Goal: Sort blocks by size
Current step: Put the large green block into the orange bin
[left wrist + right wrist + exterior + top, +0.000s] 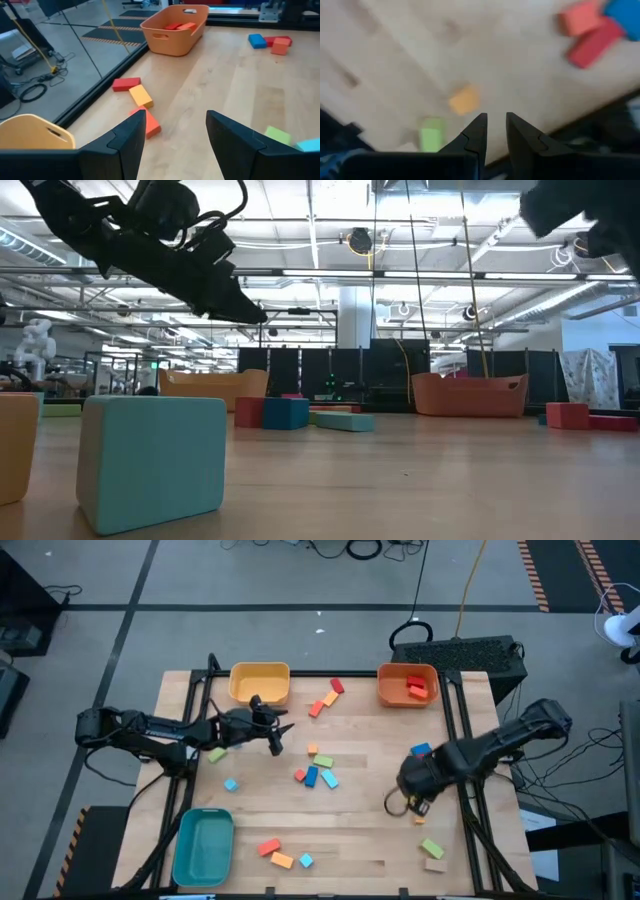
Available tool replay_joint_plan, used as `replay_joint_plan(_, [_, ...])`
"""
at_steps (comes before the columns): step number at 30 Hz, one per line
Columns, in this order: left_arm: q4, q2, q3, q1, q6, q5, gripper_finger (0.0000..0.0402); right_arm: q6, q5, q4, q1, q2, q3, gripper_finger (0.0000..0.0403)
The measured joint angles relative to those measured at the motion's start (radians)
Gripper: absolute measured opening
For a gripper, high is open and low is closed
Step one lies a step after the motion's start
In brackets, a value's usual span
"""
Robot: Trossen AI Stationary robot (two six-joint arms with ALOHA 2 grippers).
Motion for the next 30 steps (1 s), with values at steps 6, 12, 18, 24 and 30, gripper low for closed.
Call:
replay_joint_plan(6, [-0.007, 0.0, 0.0, -0.06, 0.0, 0.001, 0.021, 0.094, 0.068, 0.233, 0.165, 0.081, 0.0, 0.0085])
replay_joint_plan(12, [-0.002, 0.0, 0.0, -0.098, 0.0, 0.002, 0.021, 0.12, 0.047, 0.31, 0.27, 0.2, 0.0, 0.0124])
replay_joint_plan(18, [0.011, 0.0, 0.0, -0.105, 0.0, -0.005, 0.021, 0.237, -0.075, 0.3, 0.337, 0.268, 0.0, 0.0153])
replay_joint_plan(24, [0.011, 0.0, 0.0, -0.105, 0.0, -0.005, 0.021, 0.329, -0.096, 0.304, 0.373, 0.303, 0.0, 0.018])
replay_joint_plan(30, [0.005, 0.0, 0.0, -0.106, 0.0, -0.005, 0.021, 0.409, -0.107, 0.294, 0.376, 0.366, 0.0, 0.0225])
